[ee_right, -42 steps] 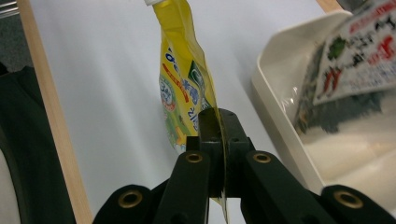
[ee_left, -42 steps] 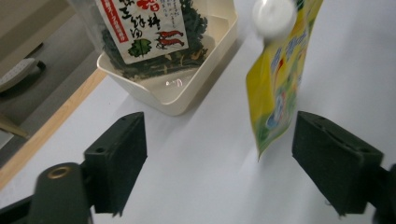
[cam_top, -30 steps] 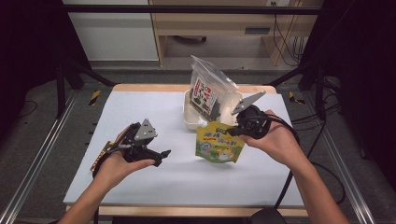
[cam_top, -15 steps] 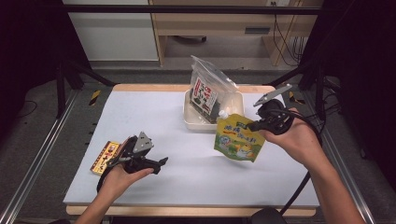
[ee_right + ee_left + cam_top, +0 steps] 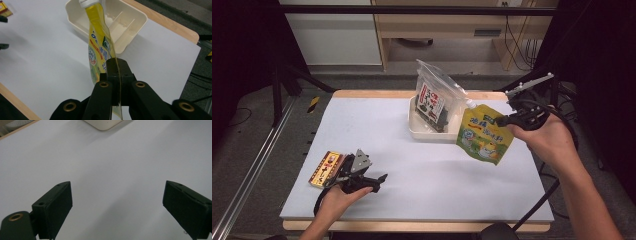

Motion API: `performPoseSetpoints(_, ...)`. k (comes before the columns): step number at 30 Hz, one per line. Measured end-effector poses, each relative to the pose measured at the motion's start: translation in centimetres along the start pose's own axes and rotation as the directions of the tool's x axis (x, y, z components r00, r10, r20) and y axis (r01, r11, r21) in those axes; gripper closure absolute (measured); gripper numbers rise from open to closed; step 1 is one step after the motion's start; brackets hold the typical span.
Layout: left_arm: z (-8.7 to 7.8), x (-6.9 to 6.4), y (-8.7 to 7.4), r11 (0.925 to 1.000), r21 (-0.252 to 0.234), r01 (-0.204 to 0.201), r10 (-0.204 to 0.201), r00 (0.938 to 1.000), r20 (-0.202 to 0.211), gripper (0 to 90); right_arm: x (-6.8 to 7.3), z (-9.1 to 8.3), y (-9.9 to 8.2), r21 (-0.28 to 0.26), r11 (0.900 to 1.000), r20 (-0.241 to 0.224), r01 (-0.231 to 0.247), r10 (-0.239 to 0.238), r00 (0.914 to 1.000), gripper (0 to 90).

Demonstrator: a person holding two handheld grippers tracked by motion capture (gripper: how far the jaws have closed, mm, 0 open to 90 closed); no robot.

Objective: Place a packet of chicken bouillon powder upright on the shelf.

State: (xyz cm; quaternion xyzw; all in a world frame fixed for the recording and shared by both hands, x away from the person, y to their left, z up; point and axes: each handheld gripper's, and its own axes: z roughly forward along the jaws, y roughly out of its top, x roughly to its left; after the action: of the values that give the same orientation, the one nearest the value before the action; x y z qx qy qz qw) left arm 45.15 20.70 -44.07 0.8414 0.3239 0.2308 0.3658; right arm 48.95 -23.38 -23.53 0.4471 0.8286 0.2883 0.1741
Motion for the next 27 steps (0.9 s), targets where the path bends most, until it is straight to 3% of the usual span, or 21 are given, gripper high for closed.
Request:
performPoseSetpoints(12,0.3,-0.3,-0.6,0.9999,0.009,-0.005,0.005,1.0,0.0,8.9,-1.6,-0.6,2.1,-0.013,0.9938,0.033,-0.11,0.11,0.9933,90.0)
performPoseSetpoints(17,0.3,-0.4,-0.7,0.9999,0.01,-0.007,0.007,1.0,0.002,9.0,-2.7,0.4,3.7,-0.029,0.9837,0.049,-0.178,0.179,0.9826,90.0)
performPoseSetpoints(27,0.3,-0.5,-0.7,0.9999,0.006,-0.009,0.009,0.9999,0.003,9.0,-3.6,2.9,6.2,-0.029,0.9661,0.065,-0.257,0.258,0.9639,90.0)
